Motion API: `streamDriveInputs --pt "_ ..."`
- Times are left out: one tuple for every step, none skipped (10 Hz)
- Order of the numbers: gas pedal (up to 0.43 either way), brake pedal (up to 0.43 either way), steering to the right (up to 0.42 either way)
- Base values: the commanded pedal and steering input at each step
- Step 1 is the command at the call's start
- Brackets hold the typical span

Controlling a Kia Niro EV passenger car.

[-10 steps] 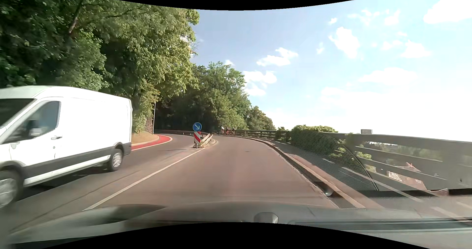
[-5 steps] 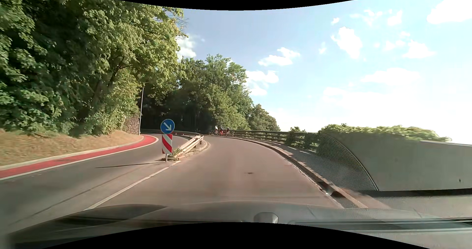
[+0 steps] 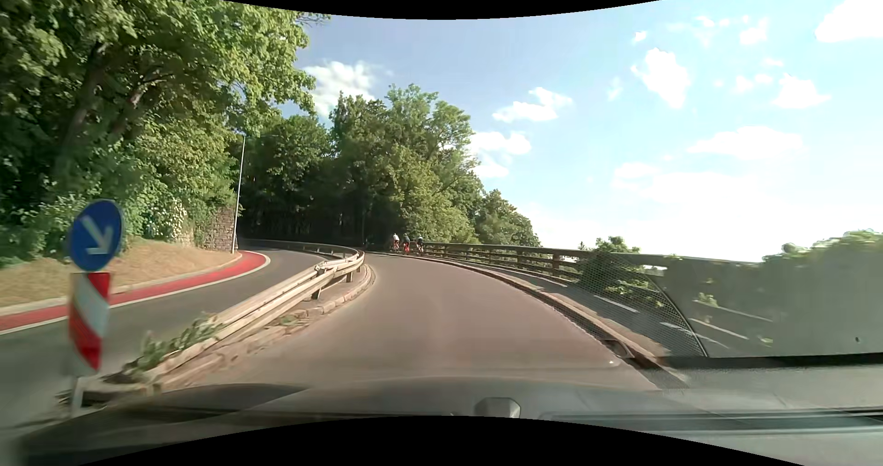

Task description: Follow the waypoints while adhering to traffic rules and regulations

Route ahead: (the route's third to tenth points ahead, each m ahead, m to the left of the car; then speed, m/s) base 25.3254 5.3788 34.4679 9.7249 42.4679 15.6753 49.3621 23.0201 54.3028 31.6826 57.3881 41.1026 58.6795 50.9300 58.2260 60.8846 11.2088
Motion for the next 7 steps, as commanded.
streamDriveInputs --pt "0.047 0.006 -0.025" --pt "0.047 0.006 -0.027" --pt "0.047 0.006 -0.033" --pt "0.047 0.006 -0.036" --pt "0.059 0.006 -0.037" --pt "0.059 0.006 -0.043" --pt "0.059 0.006 -0.045"
